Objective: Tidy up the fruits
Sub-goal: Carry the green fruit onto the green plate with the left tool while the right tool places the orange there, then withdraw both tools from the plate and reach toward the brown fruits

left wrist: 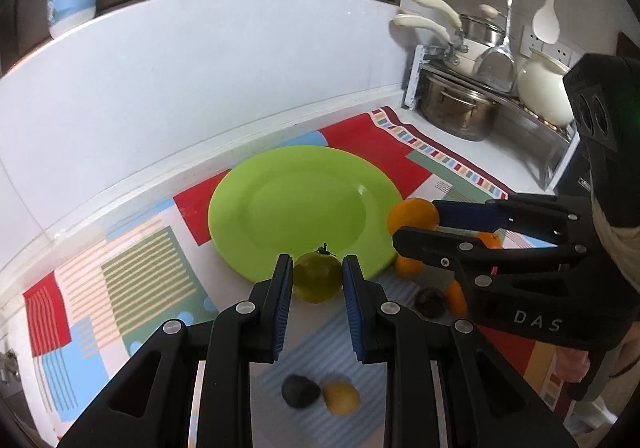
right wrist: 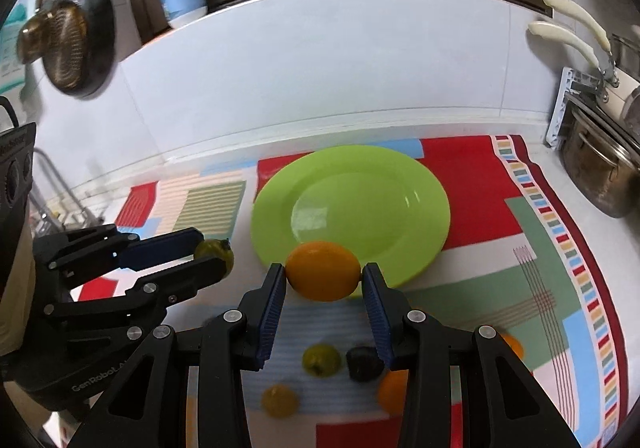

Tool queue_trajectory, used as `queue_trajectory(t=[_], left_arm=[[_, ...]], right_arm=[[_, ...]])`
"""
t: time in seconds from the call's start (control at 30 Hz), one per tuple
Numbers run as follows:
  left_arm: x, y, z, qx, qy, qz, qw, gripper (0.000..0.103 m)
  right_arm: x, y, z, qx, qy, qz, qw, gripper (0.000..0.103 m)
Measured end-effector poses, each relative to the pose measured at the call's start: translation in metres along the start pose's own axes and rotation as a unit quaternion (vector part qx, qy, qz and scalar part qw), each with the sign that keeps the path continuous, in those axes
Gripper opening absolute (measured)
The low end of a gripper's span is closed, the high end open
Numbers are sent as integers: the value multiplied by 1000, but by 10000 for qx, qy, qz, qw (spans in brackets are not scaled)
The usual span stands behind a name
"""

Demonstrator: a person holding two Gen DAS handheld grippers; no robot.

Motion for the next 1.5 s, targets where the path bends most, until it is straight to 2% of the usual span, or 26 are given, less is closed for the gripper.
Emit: queue_trajectory(t=[0.13, 0.5, 0.83, 0.9, 1.17, 1.33, 1.5], left_arm=[[-9, 5, 21, 69, 146, -30, 9999, 26], [-22, 10, 72, 131, 654, 63, 9978, 26], [-19, 10, 89, 113, 855, 127, 9962, 27], [-19, 11, 89, 129, 910, 132, 9957, 31], [-15, 20, 63, -28, 729, -50, 9973, 39], [-10, 22, 29, -212, 423, -102, 9988, 44], [-6, 22, -7, -300, 101, -162, 9994, 54]], right_arm=[[-9, -8, 15, 191, 43, 119, 9997, 41], [-15, -29, 58, 300, 463, 507, 9972, 41], [-16, -40, 74, 303, 605, 684, 9954, 41], [-17, -39, 73, 315, 587, 659, 9956, 41], [-20, -32, 54, 364, 385, 563, 9970, 43], [-14, -17, 33, 350, 233, 381, 9984, 43], [-5, -1, 6, 349, 10, 196, 9992, 43]])
Point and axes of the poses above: each gripper's, at about its wrist camera, not at the fingertips, and z roughly the way its jaws point, y to its left, x to its underside, the point moved 3 cm from there along z, roughly the way its jaws point, and after that the axes turned 12 degrees about -x, right-handed, at the moved point
